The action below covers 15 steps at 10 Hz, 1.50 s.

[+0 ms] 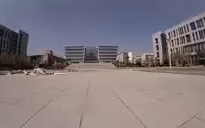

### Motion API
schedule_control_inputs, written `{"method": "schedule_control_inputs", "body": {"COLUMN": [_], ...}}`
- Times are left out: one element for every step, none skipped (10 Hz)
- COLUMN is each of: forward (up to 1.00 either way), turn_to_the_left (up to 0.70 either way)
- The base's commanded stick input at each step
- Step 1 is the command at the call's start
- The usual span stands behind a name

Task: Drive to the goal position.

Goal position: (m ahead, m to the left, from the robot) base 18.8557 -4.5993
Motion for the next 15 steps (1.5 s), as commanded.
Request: {"method": "schedule_control_inputs", "body": {"forward": [0.7,0.7,0.7,0.7,0.7,0.7,0.7,0.7,0.7,0.7,0.7,0.7,0.7,0.7,0.7], "turn_to_the_left": [0.0,0.0,0.0,0.0,0.0,0.0,0.0,0.0,0.0,0.0,0.0,0.0,0.0,0.0,0.0]}}
